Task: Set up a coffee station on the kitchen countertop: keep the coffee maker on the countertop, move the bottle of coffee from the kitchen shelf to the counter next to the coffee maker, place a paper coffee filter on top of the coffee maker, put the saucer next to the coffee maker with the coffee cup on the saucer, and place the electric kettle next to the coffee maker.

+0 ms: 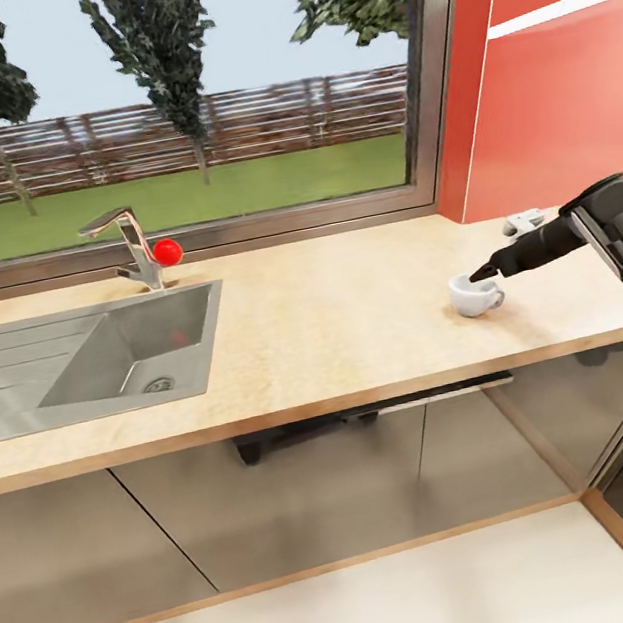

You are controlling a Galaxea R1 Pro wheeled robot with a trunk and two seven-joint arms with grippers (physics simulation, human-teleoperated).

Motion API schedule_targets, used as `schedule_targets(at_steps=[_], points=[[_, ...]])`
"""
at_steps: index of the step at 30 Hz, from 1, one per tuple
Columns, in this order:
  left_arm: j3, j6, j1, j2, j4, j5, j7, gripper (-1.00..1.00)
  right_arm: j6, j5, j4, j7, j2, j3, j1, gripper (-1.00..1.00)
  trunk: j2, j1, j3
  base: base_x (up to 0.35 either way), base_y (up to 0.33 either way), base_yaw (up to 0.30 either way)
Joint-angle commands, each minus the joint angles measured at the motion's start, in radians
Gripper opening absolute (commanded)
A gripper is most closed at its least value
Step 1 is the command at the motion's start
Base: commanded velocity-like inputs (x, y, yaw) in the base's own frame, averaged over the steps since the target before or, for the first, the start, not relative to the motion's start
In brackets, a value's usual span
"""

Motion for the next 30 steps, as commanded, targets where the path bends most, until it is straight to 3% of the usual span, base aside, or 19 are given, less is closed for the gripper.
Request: schedule_targets(at_steps=[1,30], points=[[0.001,0.003,-0.001,0.0,0.001,0.002,-0.004,1.0,0.001,0.011,0.0,0.006,-0.001,0.011,-0.001,1.0,0.0,0.0,-0.001,0.0,0.0,0.0],[0.001,0.003,-0.001,0.0,0.001,0.002,-0.004,1.0,-0.001,0.01,0.03,-0.006,-0.001,0.033,0.001,1.0,0.0,0.0,-0.001,0.0,0.0,0.0]])
